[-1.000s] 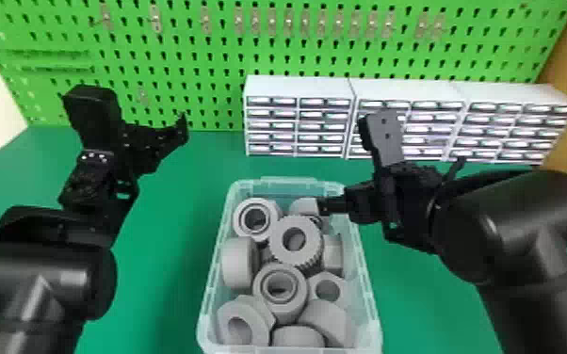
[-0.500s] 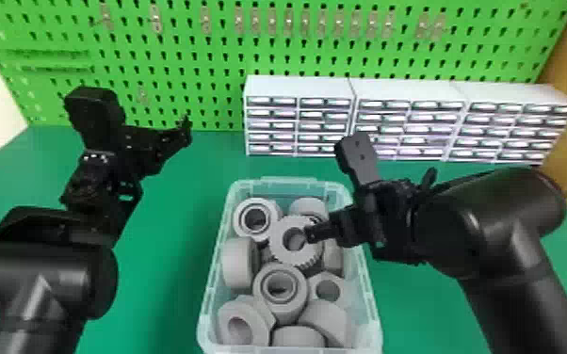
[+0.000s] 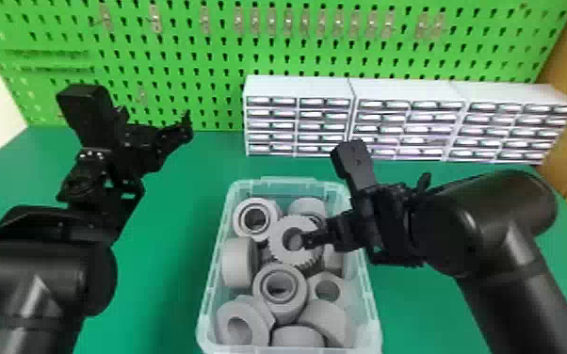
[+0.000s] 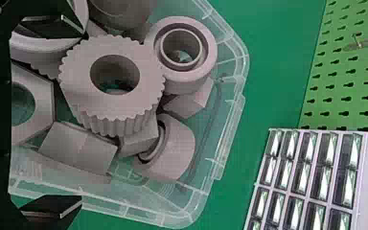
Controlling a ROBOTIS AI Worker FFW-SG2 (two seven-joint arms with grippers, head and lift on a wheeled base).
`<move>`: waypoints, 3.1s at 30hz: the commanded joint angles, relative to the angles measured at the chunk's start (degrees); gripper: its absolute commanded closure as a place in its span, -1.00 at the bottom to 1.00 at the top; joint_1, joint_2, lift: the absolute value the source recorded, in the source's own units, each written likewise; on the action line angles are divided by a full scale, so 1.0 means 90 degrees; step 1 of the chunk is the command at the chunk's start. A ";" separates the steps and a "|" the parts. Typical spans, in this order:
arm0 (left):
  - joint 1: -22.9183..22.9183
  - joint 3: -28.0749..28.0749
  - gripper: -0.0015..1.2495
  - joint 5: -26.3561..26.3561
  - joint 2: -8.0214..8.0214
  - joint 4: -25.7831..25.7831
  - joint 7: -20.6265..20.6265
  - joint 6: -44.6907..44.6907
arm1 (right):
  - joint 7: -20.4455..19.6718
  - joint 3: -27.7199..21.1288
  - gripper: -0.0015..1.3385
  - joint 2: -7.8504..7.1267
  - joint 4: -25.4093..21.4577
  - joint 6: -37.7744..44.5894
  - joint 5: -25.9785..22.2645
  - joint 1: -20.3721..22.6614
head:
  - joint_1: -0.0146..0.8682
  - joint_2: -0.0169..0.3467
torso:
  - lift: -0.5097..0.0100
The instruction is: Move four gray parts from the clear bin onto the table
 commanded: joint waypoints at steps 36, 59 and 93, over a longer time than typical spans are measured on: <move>0.0037 -0.0438 -0.84 0.0745 0.0196 0.0078 0.0665 -0.0444 | 0.0000 0.0343 -0.87 -0.0060 0.0474 -0.0217 0.0013 -0.0251 | 0.57 -0.72 | 0.77; 0.0135 -0.0438 -0.84 0.0501 0.0137 0.0391 0.0655 -0.0766 | 0.0908 0.0841 -0.87 -0.0002 0.1831 -0.1555 0.1048 -0.0632 | 0.57 -0.72 | 0.77; 0.0174 -0.0438 -0.84 0.0550 0.0147 0.0449 0.0577 -0.0776 | 0.1562 0.1456 -0.71 0.0067 0.3286 -0.2756 0.1731 -0.1071 | 0.57 -0.72 | 0.77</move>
